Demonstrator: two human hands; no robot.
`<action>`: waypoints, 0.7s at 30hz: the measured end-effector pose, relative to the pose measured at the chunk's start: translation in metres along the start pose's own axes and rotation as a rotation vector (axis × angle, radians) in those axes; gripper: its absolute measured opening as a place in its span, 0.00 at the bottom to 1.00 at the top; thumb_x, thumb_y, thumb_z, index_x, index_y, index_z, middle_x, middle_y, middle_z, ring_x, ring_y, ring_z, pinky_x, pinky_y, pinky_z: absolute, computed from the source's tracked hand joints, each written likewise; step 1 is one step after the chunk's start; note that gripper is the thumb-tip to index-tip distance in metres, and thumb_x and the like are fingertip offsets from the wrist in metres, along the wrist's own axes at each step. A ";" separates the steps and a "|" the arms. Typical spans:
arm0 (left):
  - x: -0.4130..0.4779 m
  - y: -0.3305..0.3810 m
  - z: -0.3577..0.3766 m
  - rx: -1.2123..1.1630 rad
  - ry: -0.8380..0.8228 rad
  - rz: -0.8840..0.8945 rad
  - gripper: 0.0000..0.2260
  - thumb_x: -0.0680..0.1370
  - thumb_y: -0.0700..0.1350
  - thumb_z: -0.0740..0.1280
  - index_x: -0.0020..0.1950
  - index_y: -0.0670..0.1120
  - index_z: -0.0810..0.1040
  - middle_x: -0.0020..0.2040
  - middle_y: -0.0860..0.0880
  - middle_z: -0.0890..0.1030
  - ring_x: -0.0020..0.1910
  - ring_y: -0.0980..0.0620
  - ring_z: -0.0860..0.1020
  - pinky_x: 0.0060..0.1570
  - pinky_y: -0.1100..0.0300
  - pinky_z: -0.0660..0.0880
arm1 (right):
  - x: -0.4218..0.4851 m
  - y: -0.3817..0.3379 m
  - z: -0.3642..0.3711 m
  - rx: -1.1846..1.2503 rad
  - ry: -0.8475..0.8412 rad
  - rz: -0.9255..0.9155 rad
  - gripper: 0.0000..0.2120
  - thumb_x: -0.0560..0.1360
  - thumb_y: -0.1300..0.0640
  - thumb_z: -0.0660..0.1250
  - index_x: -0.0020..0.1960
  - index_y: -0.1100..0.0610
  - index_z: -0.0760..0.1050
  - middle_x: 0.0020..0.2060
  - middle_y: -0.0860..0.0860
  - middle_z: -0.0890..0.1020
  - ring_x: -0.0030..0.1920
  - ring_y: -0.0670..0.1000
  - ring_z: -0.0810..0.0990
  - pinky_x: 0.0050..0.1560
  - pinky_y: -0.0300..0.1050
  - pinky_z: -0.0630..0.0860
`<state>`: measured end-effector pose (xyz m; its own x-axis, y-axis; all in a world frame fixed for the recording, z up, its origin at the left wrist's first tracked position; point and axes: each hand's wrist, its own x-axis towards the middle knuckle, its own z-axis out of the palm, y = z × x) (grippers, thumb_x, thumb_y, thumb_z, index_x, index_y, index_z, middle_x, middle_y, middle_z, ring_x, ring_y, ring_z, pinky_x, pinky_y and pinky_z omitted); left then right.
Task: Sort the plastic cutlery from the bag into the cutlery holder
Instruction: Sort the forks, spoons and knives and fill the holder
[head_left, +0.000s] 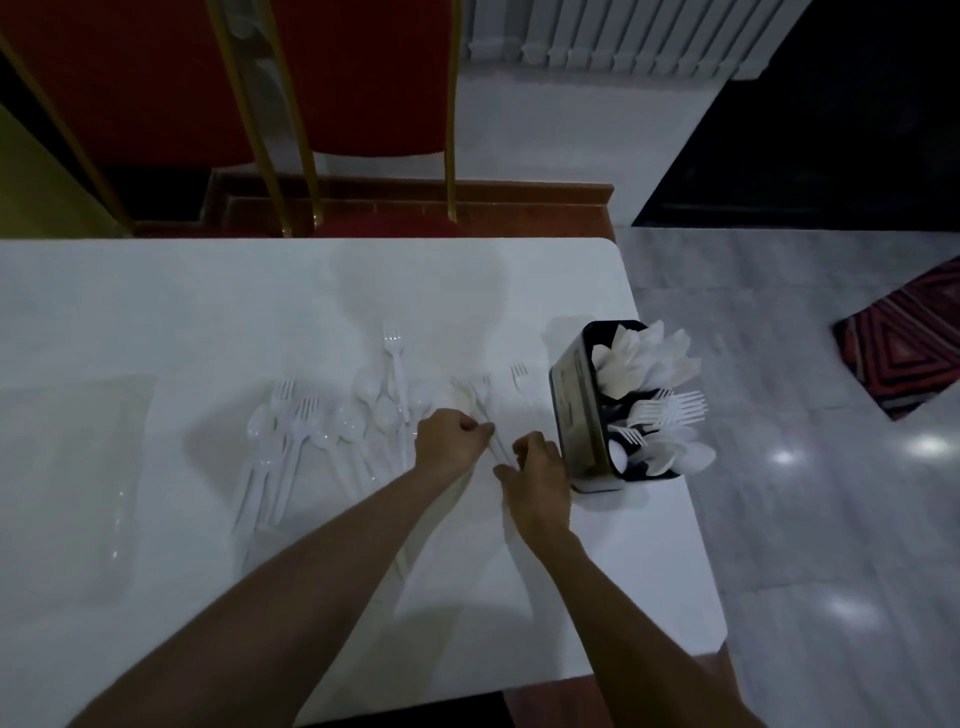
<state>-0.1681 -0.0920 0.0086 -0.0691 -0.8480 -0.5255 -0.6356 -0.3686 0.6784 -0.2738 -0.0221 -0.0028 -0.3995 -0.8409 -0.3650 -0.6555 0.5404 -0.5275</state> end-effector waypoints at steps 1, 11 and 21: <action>0.003 0.001 0.005 -0.026 0.022 -0.049 0.17 0.74 0.52 0.69 0.29 0.43 0.76 0.27 0.48 0.76 0.27 0.52 0.73 0.30 0.62 0.65 | -0.001 0.001 0.001 0.045 -0.006 0.002 0.13 0.74 0.57 0.71 0.56 0.57 0.72 0.51 0.52 0.76 0.50 0.51 0.76 0.50 0.43 0.74; 0.001 -0.030 -0.006 -0.102 0.167 -0.189 0.12 0.74 0.47 0.68 0.39 0.40 0.85 0.38 0.42 0.85 0.43 0.43 0.82 0.45 0.56 0.77 | -0.002 0.005 -0.005 0.314 0.107 0.142 0.08 0.73 0.57 0.72 0.49 0.59 0.78 0.39 0.49 0.80 0.40 0.47 0.77 0.39 0.35 0.69; -0.018 -0.054 -0.027 0.020 0.216 0.044 0.11 0.72 0.50 0.72 0.39 0.43 0.79 0.35 0.49 0.80 0.37 0.50 0.78 0.41 0.55 0.74 | -0.007 -0.009 -0.003 0.393 0.227 0.211 0.09 0.72 0.55 0.73 0.47 0.59 0.77 0.36 0.48 0.79 0.37 0.47 0.76 0.39 0.39 0.72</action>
<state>-0.1122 -0.0671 -0.0050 0.0679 -0.9257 -0.3722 -0.6505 -0.3240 0.6869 -0.2670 -0.0217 0.0070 -0.6555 -0.6737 -0.3412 -0.2721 0.6322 -0.7255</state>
